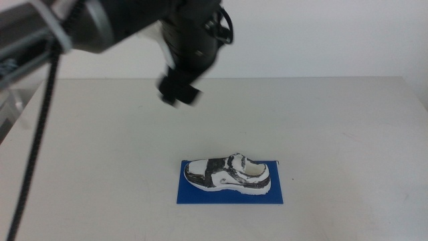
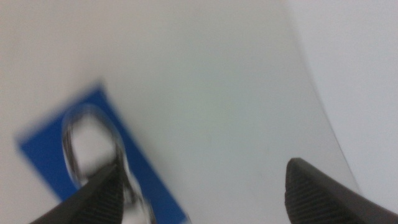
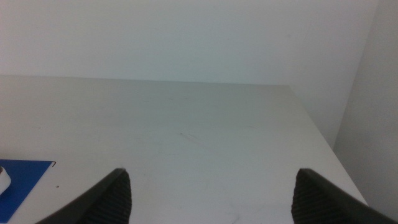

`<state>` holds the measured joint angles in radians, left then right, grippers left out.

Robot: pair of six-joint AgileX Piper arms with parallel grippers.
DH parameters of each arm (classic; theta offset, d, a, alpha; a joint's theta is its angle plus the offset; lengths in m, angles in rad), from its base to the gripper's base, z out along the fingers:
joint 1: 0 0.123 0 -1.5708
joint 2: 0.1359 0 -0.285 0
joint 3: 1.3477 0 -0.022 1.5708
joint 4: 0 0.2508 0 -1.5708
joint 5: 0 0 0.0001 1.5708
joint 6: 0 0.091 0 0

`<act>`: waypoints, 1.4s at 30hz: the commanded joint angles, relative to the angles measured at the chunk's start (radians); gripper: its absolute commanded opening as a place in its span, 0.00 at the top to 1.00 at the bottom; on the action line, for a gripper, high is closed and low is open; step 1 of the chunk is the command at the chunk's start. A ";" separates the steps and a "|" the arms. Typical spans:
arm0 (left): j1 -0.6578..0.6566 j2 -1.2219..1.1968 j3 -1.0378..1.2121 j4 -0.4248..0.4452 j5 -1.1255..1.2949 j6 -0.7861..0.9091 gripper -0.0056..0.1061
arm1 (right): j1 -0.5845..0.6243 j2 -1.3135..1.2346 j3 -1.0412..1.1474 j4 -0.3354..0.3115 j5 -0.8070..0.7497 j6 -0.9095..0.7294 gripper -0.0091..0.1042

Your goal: Use one arm to grab the shoe from the table and place it on the mat.

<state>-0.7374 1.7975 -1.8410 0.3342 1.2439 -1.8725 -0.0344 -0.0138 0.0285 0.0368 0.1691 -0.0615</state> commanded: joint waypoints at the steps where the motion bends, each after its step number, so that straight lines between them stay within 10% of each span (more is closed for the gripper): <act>1: 0.001 -0.074 -0.023 0.152 0.074 0.158 0.17 | -0.005 -0.021 -0.010 -0.008 -0.079 -0.013 0.33; 13: 0.001 -0.088 -0.023 0.625 0.074 0.778 0.17 | -0.005 -0.021 -0.010 -0.008 -0.079 -0.013 0.33; 25: 0.002 -0.114 -0.025 0.709 0.073 0.925 0.17 | -0.005 -0.021 -0.010 -0.008 -0.079 -0.013 0.33; 42: 0.418 -0.382 -0.003 -0.030 -0.201 1.576 0.17 | -0.005 -0.021 -0.010 -0.008 -0.079 -0.013 0.33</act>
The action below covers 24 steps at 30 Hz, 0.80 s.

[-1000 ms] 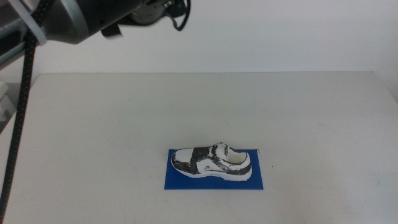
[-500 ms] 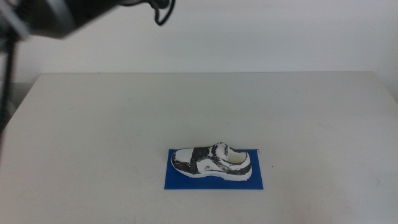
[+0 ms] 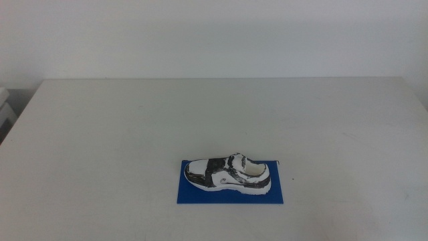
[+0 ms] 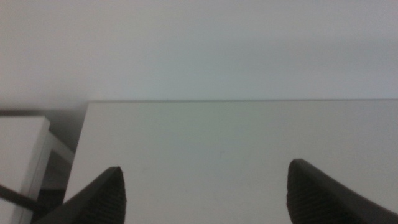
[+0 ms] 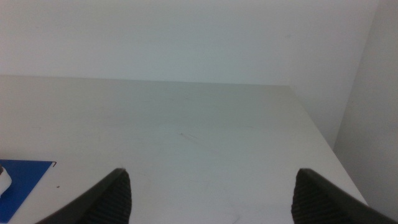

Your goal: Use one arm to grab the shoe from the table and place it on the mat.

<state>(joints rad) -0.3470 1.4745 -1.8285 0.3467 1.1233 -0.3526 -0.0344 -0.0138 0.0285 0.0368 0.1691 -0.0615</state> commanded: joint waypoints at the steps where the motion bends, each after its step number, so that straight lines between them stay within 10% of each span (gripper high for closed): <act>1: 0.054 -0.082 0.008 -0.072 -0.109 0.084 0.17 | -0.005 -0.021 -0.010 -0.008 -0.079 -0.013 0.33; 18: 0.331 -0.636 1.031 -0.466 -1.101 0.339 0.17 | -0.005 -0.021 -0.010 -0.008 -0.079 -0.013 0.33; 24: 0.338 -0.887 1.303 -0.319 -1.102 0.325 0.17 | -0.005 -0.021 -0.010 -0.008 -0.079 -0.013 0.33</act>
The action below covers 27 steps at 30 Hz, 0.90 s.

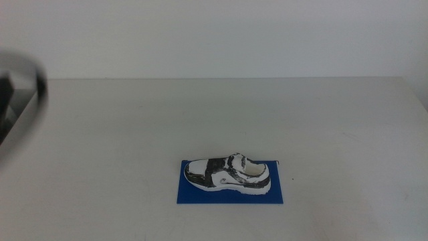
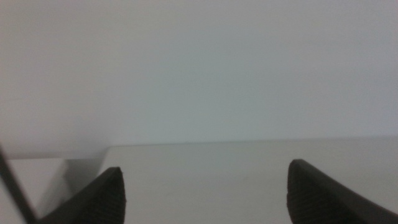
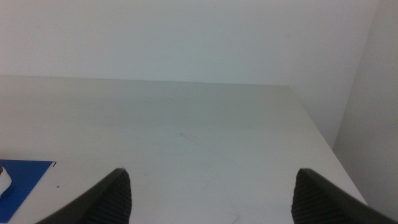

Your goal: Use one arm to grab the shoe from the table and place it on the mat.

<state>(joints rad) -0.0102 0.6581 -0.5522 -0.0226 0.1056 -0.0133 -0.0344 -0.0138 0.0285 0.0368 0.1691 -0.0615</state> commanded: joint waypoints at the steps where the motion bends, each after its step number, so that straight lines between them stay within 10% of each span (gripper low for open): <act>1: 0.001 -0.107 0.059 0.072 -0.085 -0.022 0.17 | -0.005 -0.021 -0.010 -0.008 -0.079 -0.013 0.33; 27: 0.024 -0.698 0.584 -0.022 -0.046 -0.008 0.17 | -0.005 -0.021 -0.010 -0.008 -0.079 -0.013 0.33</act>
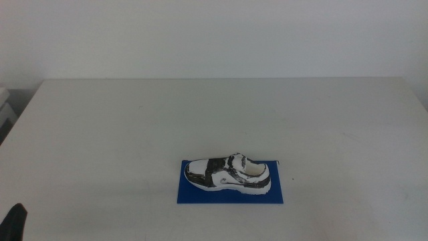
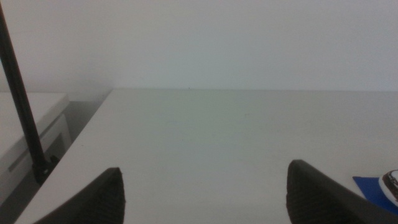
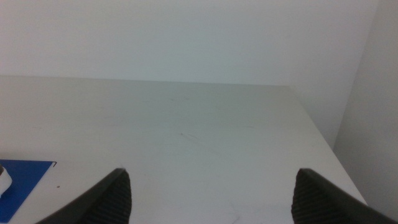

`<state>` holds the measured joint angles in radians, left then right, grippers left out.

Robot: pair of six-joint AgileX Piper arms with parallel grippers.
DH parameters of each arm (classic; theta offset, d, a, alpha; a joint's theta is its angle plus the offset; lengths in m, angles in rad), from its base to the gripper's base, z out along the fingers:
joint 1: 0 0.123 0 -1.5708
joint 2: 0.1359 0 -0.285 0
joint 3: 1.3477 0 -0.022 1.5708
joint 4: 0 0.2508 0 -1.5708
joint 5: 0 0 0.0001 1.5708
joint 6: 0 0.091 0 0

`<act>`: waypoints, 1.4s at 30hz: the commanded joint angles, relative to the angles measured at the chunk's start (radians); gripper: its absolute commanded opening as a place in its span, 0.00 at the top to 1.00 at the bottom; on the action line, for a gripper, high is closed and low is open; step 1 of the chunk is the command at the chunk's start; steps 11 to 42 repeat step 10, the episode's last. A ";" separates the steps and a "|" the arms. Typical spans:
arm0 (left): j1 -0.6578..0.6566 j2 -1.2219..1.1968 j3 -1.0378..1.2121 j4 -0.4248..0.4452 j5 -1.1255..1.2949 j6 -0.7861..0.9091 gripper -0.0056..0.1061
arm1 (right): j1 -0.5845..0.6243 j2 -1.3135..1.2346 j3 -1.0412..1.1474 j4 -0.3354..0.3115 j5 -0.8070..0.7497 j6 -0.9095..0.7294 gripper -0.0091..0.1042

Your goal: Use one arm to grab the shoe from the table and place it on the mat.

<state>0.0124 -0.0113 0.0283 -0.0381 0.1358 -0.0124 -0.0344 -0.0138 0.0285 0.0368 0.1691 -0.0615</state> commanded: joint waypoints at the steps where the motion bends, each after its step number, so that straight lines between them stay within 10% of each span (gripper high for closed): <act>1: 0.001 -0.028 0.003 -0.033 -0.071 -0.009 0.17 | -0.005 -0.021 -0.010 -0.008 -0.079 -0.013 0.33; 42: 0.000 -0.028 0.003 -0.055 -0.073 -0.009 0.17 | -0.005 -0.021 -0.010 -0.008 -0.079 -0.013 0.33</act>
